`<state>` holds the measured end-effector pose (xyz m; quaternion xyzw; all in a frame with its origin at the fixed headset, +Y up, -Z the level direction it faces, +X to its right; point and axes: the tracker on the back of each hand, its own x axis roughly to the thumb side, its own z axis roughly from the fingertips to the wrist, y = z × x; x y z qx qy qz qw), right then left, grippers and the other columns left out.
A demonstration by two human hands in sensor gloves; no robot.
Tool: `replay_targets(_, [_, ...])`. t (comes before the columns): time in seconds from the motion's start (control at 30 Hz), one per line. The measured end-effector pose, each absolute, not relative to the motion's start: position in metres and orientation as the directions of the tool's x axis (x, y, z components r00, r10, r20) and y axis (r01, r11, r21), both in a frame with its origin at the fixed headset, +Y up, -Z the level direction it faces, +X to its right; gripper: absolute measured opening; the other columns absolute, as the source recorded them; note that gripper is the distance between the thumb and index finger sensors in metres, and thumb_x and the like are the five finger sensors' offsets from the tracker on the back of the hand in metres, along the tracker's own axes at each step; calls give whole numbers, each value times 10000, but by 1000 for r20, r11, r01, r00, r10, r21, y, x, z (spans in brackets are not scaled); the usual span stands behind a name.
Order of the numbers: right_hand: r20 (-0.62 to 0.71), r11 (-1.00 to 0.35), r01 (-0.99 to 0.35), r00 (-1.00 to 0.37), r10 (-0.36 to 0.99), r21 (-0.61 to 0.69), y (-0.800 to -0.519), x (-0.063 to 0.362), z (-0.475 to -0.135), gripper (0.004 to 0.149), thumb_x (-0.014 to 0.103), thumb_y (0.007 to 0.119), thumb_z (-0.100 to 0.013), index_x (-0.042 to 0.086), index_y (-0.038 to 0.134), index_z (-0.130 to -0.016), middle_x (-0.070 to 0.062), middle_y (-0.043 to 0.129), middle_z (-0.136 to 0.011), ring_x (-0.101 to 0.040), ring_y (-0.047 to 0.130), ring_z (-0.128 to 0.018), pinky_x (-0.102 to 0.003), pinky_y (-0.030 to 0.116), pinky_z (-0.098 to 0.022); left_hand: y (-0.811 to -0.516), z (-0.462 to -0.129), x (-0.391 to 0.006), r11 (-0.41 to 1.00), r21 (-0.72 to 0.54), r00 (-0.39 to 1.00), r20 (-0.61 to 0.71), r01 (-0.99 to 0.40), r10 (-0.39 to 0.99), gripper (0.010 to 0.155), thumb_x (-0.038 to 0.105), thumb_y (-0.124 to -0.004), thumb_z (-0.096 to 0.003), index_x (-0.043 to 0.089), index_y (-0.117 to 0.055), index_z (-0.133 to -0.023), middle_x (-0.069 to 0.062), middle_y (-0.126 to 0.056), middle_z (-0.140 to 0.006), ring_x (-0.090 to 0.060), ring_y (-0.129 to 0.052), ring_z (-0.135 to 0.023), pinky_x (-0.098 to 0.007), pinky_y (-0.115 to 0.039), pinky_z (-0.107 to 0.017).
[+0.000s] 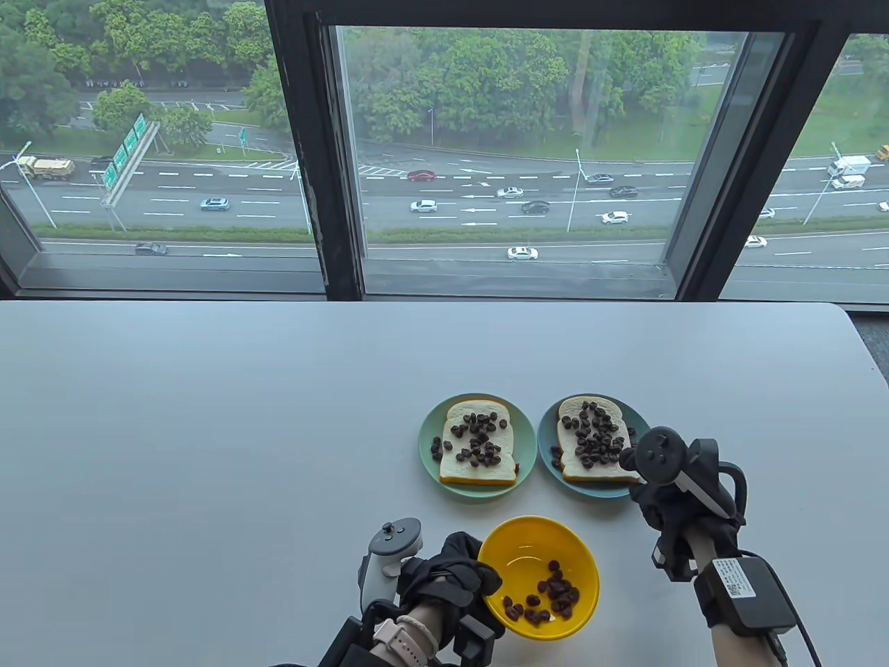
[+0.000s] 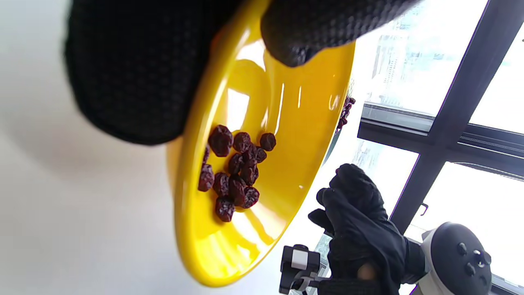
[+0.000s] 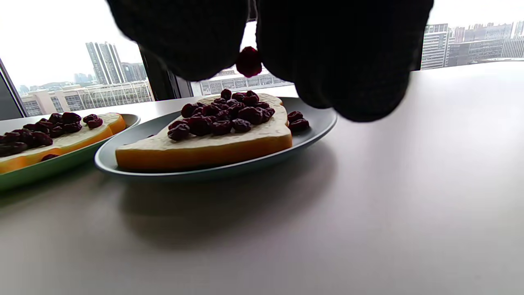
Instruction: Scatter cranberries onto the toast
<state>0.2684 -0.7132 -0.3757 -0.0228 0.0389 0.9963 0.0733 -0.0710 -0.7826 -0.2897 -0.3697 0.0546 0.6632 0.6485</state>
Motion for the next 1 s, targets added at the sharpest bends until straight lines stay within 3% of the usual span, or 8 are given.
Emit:
replay_targets(0.1, [-45, -989, -138, -990, 136, 46, -707, 273, -357, 531, 341, 771, -344, 362, 651, -861, -77, 689, -920, -261, 885, -719, -260, 912, -406, -776, -296, -88, -118, -386, 125, -549, -915, 827, 508, 191, -785, -432, 218, -497, -850, -193, -617, -687, -338, -772, -441, -384, -958, -184])
replay_targets(0.3, [-87, -969, -243, -967, 238, 44, -709, 296, -340, 526, 350, 760, -352, 352, 651, -867, -88, 682, -924, -272, 876, -725, -273, 904, -419, -766, -310, -133, -15, -273, 146, -561, -962, 814, 499, 171, -803, -402, 217, -562, -837, -199, -645, -671, -355, -769, -414, -414, -927, -144])
replay_targets(0.67, [-129, -952, -297, -949, 286, 72, -718, 314, -338, 519, 344, 754, -358, 333, 658, -868, -106, 680, -919, -285, 868, -721, -286, 894, -429, -774, -303, -219, 12, 104, -60, -666, -995, 743, 497, 193, -790, -426, 240, -551, -860, -181, -631, -698, -343, -754, -443, -412, -907, -173])
replay_targets(0.83, [-117, -956, -278, -957, 267, 96, -722, 308, -339, 518, 347, 751, -358, 332, 659, -868, -108, 681, -918, -287, 867, -722, -290, 893, -431, -773, -295, -244, 89, 195, -75, -702, -977, 708, 487, 216, -767, -451, 274, -532, -874, -150, -629, -735, -323, -756, -487, -404, -899, -220])
replay_targets(1.0, [-90, -964, -236, -970, 226, 123, -724, 301, -340, 511, 347, 751, -359, 333, 667, -863, -105, 687, -915, -281, 872, -715, -277, 896, -417, -764, -283, -261, 333, 229, 16, -804, -915, 595, 493, 303, -694, -522, 327, -442, -945, -94, -589, -849, -283, -724, -648, -390, -868, -409])
